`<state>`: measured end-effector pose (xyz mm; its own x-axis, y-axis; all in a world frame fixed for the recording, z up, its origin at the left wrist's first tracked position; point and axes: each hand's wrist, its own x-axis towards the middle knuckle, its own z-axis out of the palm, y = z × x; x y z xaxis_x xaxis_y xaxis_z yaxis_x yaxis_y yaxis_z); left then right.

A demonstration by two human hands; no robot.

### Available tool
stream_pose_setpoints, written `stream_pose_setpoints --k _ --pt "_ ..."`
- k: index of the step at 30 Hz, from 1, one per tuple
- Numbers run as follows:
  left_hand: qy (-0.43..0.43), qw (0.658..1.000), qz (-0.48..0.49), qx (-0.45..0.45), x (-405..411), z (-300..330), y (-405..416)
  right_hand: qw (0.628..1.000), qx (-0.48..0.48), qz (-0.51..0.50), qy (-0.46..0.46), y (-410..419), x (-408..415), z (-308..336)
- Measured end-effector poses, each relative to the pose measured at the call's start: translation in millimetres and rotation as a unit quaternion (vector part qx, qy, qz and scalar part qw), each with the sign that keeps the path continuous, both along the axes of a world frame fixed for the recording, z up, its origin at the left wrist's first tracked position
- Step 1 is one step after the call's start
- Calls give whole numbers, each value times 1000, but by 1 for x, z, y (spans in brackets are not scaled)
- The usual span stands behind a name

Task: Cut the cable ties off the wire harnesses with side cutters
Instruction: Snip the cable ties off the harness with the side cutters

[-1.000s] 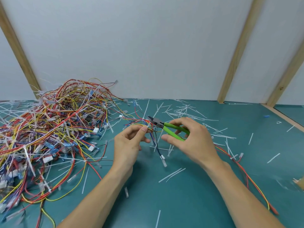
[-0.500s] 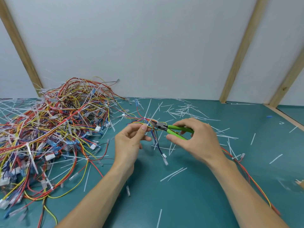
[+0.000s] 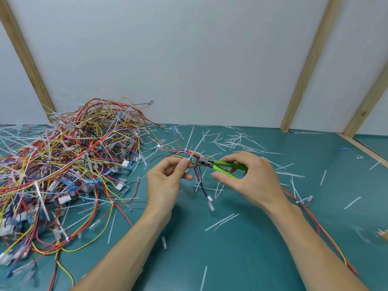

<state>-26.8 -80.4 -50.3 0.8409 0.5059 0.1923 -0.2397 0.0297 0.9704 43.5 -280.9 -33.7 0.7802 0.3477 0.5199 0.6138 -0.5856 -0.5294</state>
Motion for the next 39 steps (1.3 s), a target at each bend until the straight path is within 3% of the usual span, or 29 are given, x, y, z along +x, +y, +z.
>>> stream_pose_setpoints --k 22,39 --pt "-8 1000 -2 19 -1 0 -2 1000 10 7 7 3 -6 3" --pt "1 1000 -3 11 -2 2 -3 987 45 59 140 4 -9 6"
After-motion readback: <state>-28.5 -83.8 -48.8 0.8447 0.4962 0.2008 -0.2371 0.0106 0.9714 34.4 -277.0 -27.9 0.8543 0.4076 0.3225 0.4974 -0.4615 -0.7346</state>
